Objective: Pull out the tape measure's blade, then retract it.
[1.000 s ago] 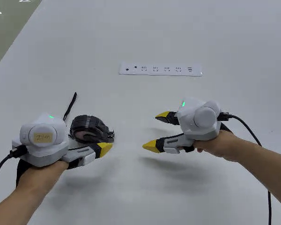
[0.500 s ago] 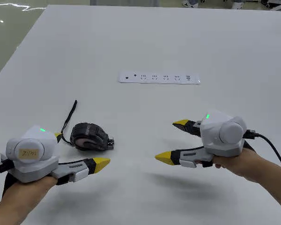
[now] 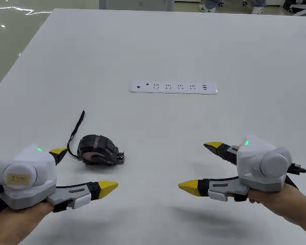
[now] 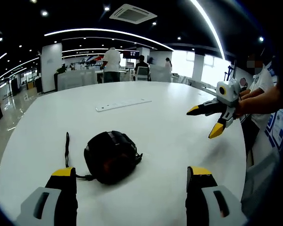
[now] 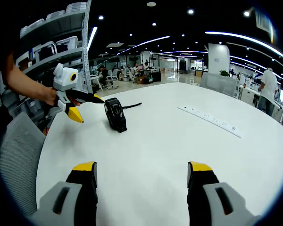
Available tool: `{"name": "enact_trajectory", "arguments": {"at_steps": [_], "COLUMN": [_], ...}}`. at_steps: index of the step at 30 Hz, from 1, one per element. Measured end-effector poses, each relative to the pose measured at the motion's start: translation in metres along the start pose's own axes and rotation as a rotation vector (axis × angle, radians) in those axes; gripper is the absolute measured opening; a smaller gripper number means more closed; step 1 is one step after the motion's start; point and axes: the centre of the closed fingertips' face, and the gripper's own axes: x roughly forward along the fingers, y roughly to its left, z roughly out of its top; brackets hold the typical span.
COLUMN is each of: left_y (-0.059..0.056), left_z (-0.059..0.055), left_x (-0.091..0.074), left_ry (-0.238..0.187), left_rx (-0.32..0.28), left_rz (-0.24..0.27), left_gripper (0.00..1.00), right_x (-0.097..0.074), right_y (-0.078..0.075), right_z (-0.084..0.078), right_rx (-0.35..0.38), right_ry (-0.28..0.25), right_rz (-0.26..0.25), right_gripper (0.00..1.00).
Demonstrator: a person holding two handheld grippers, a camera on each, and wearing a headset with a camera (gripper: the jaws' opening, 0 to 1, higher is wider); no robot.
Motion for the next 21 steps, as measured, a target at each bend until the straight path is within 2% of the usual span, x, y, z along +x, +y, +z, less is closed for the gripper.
{"name": "enact_trajectory", "arguments": {"at_steps": [11,16,21], "left_y": [-0.005,-0.005,-0.006], "left_z": [0.001,-0.004,-0.003], "left_x": [-0.015,-0.019,-0.023], "left_ry": [-0.045,-0.043,-0.049], "left_rx": [-0.010,-0.008,-0.003], "left_rz": [-0.025,-0.033,-0.038], "left_gripper": [1.00,1.00,1.00], "right_x": [-0.024,-0.031,-0.036], "right_y": [0.007,0.007,0.008], "right_z": [-0.009,-0.010,-0.008], "right_rx": [0.075,0.093,0.100], "right_ry": [-0.048,-0.067,-0.084], "right_rz": [-0.057,-0.078,-0.099], "right_gripper": [0.88,0.92,0.96]}}
